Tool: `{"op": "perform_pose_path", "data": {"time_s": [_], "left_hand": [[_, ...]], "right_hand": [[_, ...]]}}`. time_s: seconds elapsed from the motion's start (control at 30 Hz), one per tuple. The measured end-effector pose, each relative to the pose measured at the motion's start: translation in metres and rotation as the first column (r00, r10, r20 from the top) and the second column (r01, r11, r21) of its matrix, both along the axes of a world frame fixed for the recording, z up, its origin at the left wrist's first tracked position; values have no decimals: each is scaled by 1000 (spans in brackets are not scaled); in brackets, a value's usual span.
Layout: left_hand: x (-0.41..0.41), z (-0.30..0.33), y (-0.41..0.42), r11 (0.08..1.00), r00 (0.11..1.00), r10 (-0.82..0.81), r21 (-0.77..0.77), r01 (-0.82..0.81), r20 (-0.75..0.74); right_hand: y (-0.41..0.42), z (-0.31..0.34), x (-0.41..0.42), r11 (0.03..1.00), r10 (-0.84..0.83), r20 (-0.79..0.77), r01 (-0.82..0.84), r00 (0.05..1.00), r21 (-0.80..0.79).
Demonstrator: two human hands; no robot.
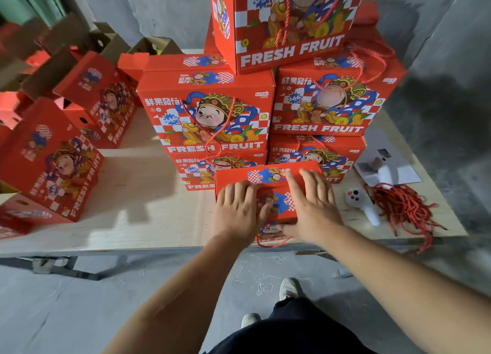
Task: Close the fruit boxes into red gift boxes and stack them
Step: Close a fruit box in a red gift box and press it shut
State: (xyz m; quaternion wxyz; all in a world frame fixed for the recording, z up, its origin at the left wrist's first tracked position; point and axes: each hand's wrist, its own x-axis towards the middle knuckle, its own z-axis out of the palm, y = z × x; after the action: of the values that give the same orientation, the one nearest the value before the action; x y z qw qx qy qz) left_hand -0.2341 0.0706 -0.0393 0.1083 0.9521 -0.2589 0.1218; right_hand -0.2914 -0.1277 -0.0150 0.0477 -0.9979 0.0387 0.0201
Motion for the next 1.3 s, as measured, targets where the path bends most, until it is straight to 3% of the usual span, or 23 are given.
{"op": "perform_pose_path", "data": {"time_s": [0.1, 0.17, 0.37, 0.53, 0.7, 0.8, 0.93, 1.07, 1.13, 1.3], "left_hand": [[-22, -14, 3, 999, 990, 21, -52, -13, 138], [-29, -17, 5, 999, 988, 17, -29, -13, 156], [-17, -4, 1, 1000, 993, 14, -6, -14, 115], [-13, -2, 2, 1000, 998, 7, -7, -7, 60], [-5, 3, 2, 992, 970, -48, 105, 75, -237], [5, 5, 2, 974, 949, -45, 196, 110, -311], [7, 7, 2, 966, 958, -55, 228, 123, -281], [-5, -6, 22, 983, 984, -177, 50, 178, -30], [-5, -13, 35, 988, 987, -157, 0, 157, 29], [-2, -12, 39, 992, 983, -48, 107, 68, -179]], "right_hand": [[0, -18, -30, 996, 74, 264, -60, 962, -62], [-6, -23, -33, 991, 112, 314, -83, 943, -102], [-8, -1, -13, 981, 133, 162, -107, 978, -164], [-8, -3, -12, 985, 128, 167, -106, 978, -136], [-3, -12, -21, 996, 90, 108, -88, 990, -26], [-7, -9, -8, 994, 104, -25, -105, 994, -26], [-14, -3, 1, 993, 119, -162, -120, 980, 5], [-21, -15, -33, 998, 63, 17, -62, 998, -28], [-25, -21, -40, 999, 25, 67, -24, 997, -23], [-15, -16, -22, 996, -71, 20, 70, 997, 53]]}}
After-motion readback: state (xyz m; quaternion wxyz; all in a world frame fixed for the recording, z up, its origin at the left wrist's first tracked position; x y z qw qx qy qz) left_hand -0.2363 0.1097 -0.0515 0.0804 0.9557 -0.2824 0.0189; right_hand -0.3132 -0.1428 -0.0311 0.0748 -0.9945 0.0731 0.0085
